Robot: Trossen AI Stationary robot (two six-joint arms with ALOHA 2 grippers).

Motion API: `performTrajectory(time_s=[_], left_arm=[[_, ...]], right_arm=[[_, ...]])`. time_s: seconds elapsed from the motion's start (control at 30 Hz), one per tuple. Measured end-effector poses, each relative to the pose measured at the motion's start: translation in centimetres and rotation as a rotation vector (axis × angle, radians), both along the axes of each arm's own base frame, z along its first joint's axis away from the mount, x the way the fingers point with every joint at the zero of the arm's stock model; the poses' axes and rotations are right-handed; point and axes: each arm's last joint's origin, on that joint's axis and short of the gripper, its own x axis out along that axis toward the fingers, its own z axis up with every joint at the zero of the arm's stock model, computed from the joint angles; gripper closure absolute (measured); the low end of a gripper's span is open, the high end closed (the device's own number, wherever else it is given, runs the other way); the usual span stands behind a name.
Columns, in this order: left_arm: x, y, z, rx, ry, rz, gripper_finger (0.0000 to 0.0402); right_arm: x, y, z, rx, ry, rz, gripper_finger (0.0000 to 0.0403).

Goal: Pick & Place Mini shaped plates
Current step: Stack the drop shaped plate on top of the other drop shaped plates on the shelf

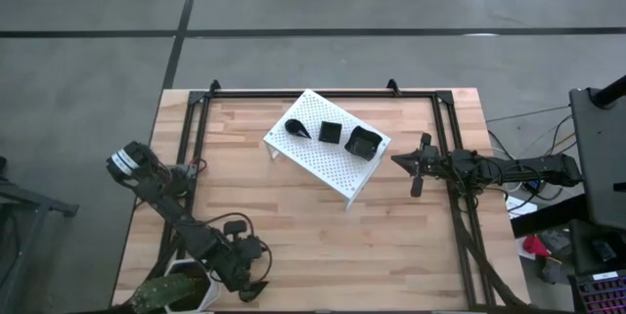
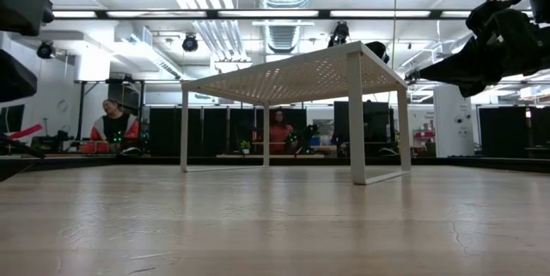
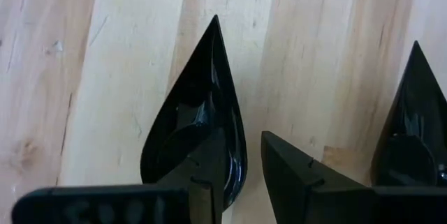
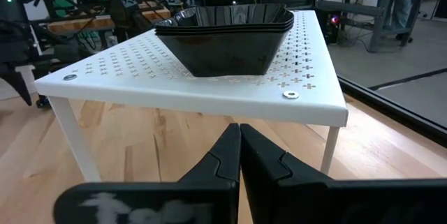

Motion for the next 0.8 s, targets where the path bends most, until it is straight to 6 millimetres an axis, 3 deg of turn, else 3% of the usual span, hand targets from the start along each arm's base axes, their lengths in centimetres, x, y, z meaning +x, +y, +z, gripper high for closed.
performTrajectory(time_s=[0.37,0.6,0.8], left_arm=[[0.05,0.07,-0.35,0.026,0.001,0.007,0.0335],[0.03,0.09,-0.38,0.03,0.003,0.008,0.0391],[0.16,0.27,-0.33,0.059,-0.01,-0.003,0.04]], right_arm=[[0.0,0.0,0.0,0.0,0.0,0.0,0.0394],[0.0,0.0,0.0,0.0,0.0,0.0,0.0394],[0.0,0.0,0.0,0.0,0.0,0.0,0.0394]])
